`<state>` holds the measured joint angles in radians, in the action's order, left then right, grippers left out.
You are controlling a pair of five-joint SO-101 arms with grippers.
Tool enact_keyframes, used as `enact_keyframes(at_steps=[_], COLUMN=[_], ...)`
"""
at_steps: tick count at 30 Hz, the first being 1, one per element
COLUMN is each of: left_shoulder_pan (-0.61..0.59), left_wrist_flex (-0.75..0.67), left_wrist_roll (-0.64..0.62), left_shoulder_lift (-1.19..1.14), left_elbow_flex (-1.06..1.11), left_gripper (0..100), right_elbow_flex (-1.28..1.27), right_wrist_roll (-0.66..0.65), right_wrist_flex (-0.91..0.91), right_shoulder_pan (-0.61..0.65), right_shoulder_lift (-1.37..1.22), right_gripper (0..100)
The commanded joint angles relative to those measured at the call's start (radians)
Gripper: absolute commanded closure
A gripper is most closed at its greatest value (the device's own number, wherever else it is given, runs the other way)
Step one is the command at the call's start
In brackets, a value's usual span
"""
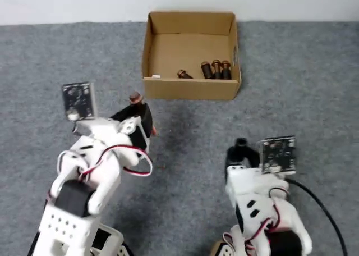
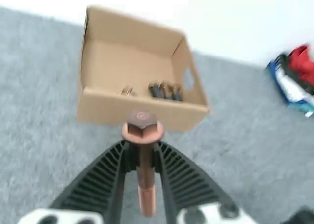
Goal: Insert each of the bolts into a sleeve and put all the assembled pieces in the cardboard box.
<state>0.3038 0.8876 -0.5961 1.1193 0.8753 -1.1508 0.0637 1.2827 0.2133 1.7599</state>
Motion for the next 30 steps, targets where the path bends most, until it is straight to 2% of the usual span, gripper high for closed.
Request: enact_keyframes(at_steps=[1,5,13,16,22,30], left_shoulder_pan=[0.006,0.023,0.187,0.203,0.290,0.305], left_wrist_flex=[-0.037,-0.037,-0.035,-0.034,0.031,0.063], left_wrist_roll=[0.006,0.006,-0.011,-0.023,-0.029,-0.028], left_shoulder_lift=[0.097,0.180,0.327,0.334,0.338,0.339], left_elbow_flex=[-0.008,-0.008,-0.008,-0.008,-0.008,0.051], left_gripper=[100,100,100,100,100,100], right_elbow_flex=[-0.032,-0.046,-0.063,-0.078,-0.072,-0.066], right_wrist_roll=[-0.014,-0.014,-0.018,-0.086,-0.193,-0.216], right_wrist_flex=[-0.033,-0.035,-0.127,-0.133,-0.134,-0.254], right_shoulder_pan=[0.119,0.231,0.395,0.440,0.478,0.478], right_shoulder_lift=[0.048,0.051,0.050,0.050,0.051,0.050], right_gripper=[99.1,99.1,99.1,99.1,99.1,99.1])
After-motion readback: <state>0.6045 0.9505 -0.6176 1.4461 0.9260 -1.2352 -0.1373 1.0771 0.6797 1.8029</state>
